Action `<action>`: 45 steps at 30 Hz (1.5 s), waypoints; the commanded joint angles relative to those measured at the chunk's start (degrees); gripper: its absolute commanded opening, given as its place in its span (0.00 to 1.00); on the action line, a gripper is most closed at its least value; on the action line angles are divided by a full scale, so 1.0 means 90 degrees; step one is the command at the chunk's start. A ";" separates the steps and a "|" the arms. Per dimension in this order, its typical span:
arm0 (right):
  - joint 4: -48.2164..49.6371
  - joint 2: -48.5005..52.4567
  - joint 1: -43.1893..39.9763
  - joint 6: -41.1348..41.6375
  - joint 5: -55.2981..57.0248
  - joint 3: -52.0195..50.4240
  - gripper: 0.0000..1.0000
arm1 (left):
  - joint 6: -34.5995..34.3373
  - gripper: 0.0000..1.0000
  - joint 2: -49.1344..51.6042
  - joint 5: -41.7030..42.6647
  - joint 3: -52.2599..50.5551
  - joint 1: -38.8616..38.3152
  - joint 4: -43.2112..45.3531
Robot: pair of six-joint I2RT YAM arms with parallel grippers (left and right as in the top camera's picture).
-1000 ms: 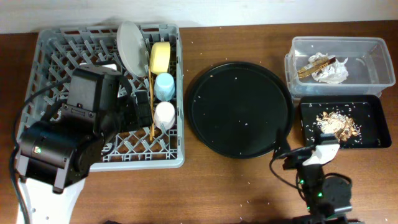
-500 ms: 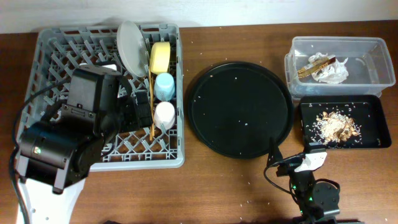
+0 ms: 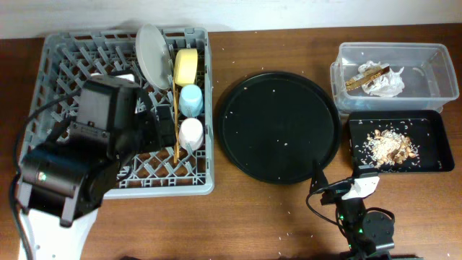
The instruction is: Sort waste into correct bins and load items into the dishwasher rack
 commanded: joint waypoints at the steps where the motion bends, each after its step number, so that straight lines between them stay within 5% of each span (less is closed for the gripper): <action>1: -0.0005 -0.0066 0.0012 0.0002 -0.0039 -0.0058 0.98 | 0.0032 0.99 -0.0937 -0.0255 -0.1192 0.0525 0.1069; 6: -0.0005 -0.0066 0.0012 0.0002 -0.0039 -0.0058 0.99 | 0.0034 0.99 -0.4036 0.0255 -0.5860 0.1724 0.4784; 15: -0.0005 -0.0066 0.0012 0.0002 -0.0039 -0.0058 0.98 | 0.1384 0.99 -0.7351 0.0515 -1.0290 0.2242 0.8269; 19: -0.0005 -0.0066 0.0012 0.0002 -0.0039 -0.0058 0.99 | 0.1889 0.99 -0.7973 0.0532 -1.1016 0.2242 0.8303; 45: -0.0005 -0.0066 0.0012 0.0002 -0.0039 -0.0058 0.98 | 0.1916 0.99 -0.7958 0.0631 -1.1004 0.2246 0.8102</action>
